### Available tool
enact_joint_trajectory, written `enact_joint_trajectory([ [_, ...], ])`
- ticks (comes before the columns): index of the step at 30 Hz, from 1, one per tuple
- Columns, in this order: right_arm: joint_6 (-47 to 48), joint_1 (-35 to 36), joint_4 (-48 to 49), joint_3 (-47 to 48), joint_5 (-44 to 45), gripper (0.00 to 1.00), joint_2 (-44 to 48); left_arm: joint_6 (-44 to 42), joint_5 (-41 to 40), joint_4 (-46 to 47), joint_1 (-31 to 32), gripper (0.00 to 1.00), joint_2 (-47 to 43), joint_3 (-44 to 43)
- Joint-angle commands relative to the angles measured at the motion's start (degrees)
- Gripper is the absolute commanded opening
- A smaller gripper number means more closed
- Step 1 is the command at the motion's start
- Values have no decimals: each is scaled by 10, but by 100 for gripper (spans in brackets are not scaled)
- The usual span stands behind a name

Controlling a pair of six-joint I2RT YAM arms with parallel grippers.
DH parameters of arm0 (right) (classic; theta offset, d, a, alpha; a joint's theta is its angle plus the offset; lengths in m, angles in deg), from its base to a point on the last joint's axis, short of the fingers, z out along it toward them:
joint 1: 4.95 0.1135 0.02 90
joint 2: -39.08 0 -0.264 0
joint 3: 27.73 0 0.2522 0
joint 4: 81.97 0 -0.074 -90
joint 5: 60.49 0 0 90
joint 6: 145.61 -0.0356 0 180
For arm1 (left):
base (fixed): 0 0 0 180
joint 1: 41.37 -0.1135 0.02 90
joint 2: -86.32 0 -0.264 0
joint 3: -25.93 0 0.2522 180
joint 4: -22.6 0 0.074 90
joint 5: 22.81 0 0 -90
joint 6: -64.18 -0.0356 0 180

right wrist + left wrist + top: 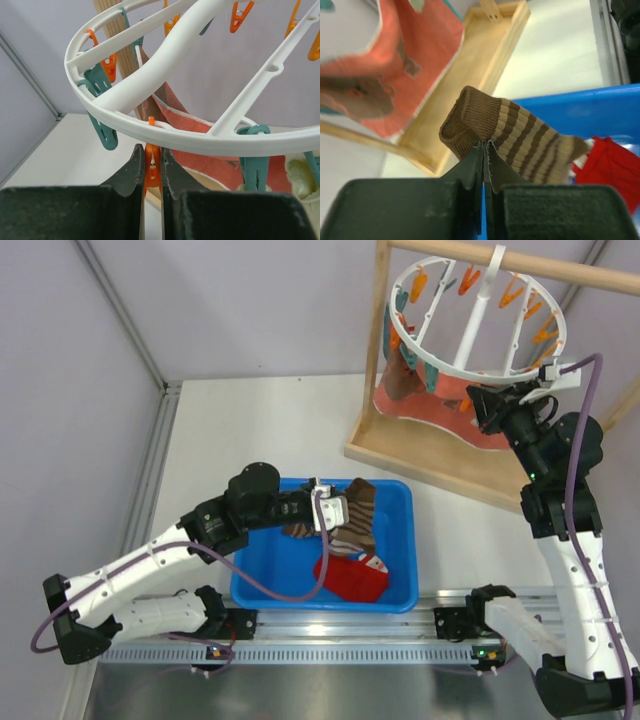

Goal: Clip the socks to the hanger
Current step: Pick up the sock from the bin, then clamp the sock onto the hanger.

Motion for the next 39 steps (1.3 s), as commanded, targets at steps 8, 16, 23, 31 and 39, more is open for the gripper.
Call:
enact_joint_trajectory([
  [8,-44,-3,6,33,-32,0,2,-218,71,230,4,0,102,-57],
  [16,-51,-3,1,52,-34,0,-5,-267,58,364,-2,0,194,-111],
  [23,-78,-3,7,45,-35,0,-2,-332,86,418,-27,0,280,-157],
  [31,-81,-3,11,45,-34,0,-3,-348,109,469,-31,0,351,-181],
  [39,-81,-3,13,34,-38,0,-2,-349,112,509,-32,0,387,-200],
])
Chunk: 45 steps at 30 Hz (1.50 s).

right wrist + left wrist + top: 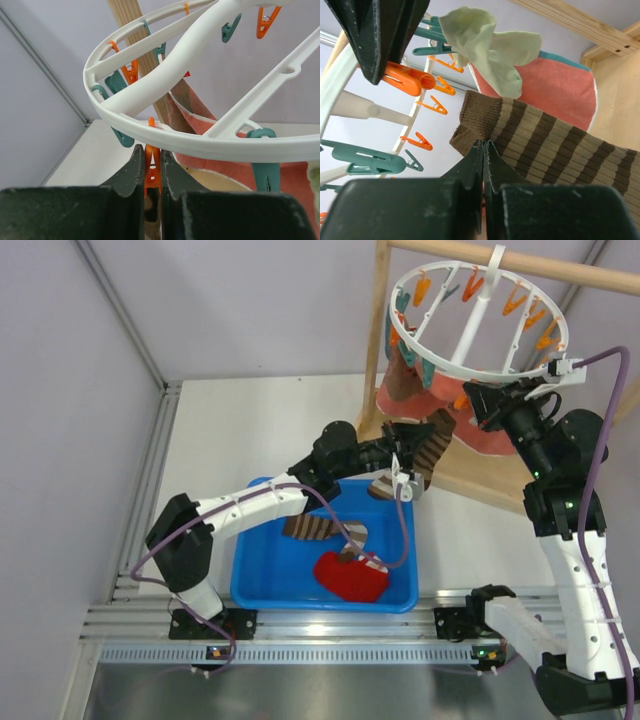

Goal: Clip the socks to the hanger
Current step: Clamp the sock onto the hanger.

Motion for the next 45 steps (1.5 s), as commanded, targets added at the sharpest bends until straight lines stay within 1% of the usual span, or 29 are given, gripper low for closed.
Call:
enact_joint_trajectory([
  [1,-6,-3,19,7,-13,0,4,-10,21,74,-1,0,-2,-34],
  [2,-7,-3,19,6,-14,0,4,-4,21,89,-1,0,0,-34],
  [8,-8,-3,20,2,-18,0,-1,6,29,107,-1,0,-1,-34],
  [17,-12,-3,21,-5,-22,0,2,11,29,100,0,0,3,-45],
  [25,-5,-3,18,-11,-20,0,5,27,26,112,1,0,28,-79],
  [31,-2,-3,13,0,-20,0,0,16,30,106,3,0,45,-98],
  [33,0,-3,7,4,-18,9,-1,15,29,104,3,0,48,-101],
  [34,1,-3,3,6,-17,23,0,14,31,103,3,0,50,-103],
  [35,1,-3,2,7,-15,30,1,14,31,103,3,0,52,-105],
  [37,3,-3,0,8,-13,40,2,12,32,102,3,0,54,-106],
  [40,3,-3,-1,11,-13,50,3,8,31,100,4,0,57,-108],
  [42,6,-4,-2,13,-11,51,3,5,27,98,7,0,61,-113],
  [43,7,-3,-2,13,-1,51,3,13,22,111,8,5,63,-112],
  [45,9,-3,-7,16,15,52,1,23,7,128,12,25,63,-104],
])
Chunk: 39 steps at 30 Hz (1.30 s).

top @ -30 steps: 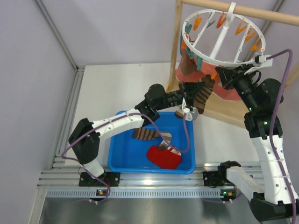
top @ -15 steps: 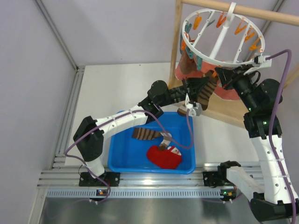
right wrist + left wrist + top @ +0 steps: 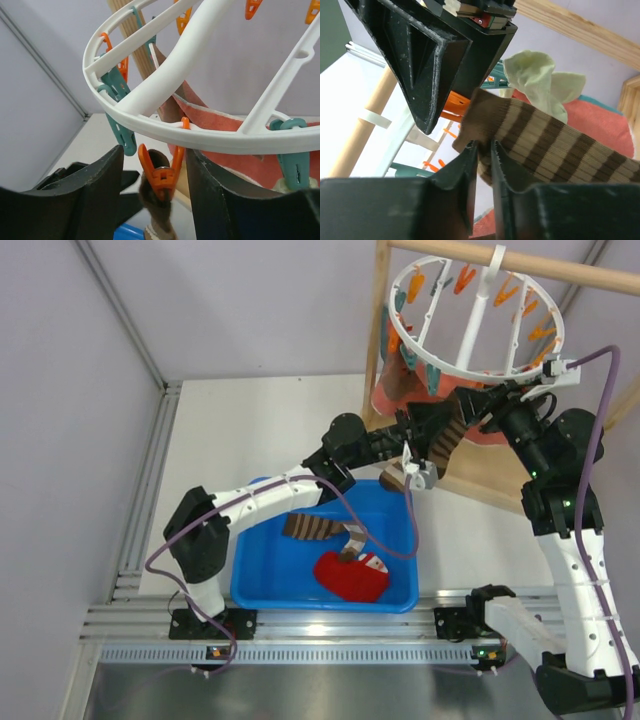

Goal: Clip the socks to the hanger
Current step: Clamp the sock onto the hanger, then open the clamp at the hanger.

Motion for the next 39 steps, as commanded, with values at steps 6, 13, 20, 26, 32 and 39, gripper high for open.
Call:
enact_joint_trajectory([
  [6,33,-10,-4,23,48,52,-4,105,-34,-1,12,64,-73,45],
  [13,61,-18,6,9,69,52,-5,315,-117,-205,11,69,-243,119],
  [20,101,-29,25,-3,74,54,-7,548,-209,-375,-7,70,-373,208],
  [26,124,-32,34,-10,72,55,-12,638,-176,-328,-34,71,-430,278],
  [32,158,-31,1,-9,62,57,14,643,-110,-206,-44,69,-357,235],
  [39,187,-32,-47,-10,58,60,57,714,-41,1,-56,69,-178,131],
])
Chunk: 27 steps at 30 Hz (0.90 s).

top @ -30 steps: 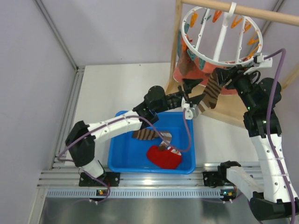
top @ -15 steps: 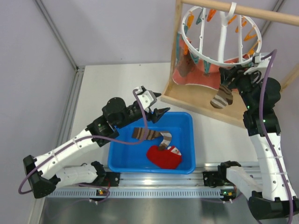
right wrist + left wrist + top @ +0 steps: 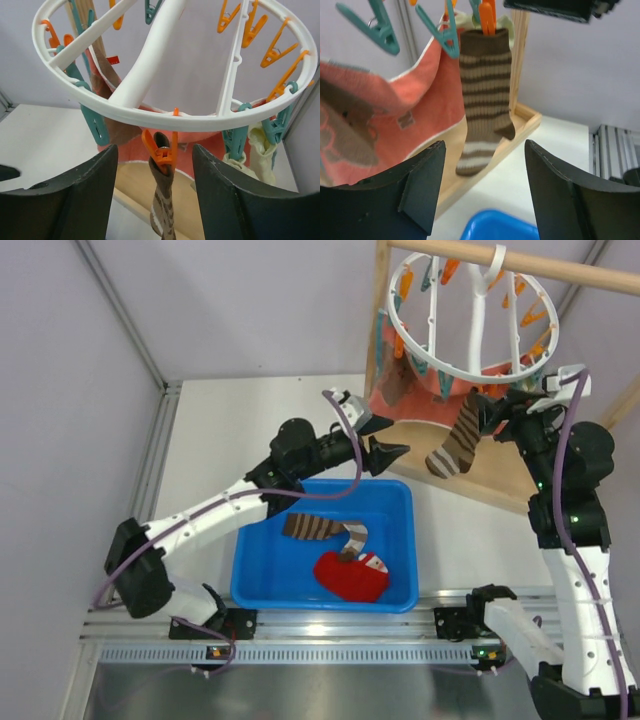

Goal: Clip the socks to the hanger
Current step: Open the clamp at the hanger.

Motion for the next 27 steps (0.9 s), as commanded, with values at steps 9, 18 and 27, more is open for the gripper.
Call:
enact_joint_trajectory([
  [9,65,-6,-54,3,23,60,44,206,81,222,-29,71,247,-247],
  [18,47,-11,-56,23,3,59,31,250,119,311,-34,62,344,-333],
  [27,-51,-11,-51,50,-70,51,24,182,117,314,-25,36,318,-305],
])
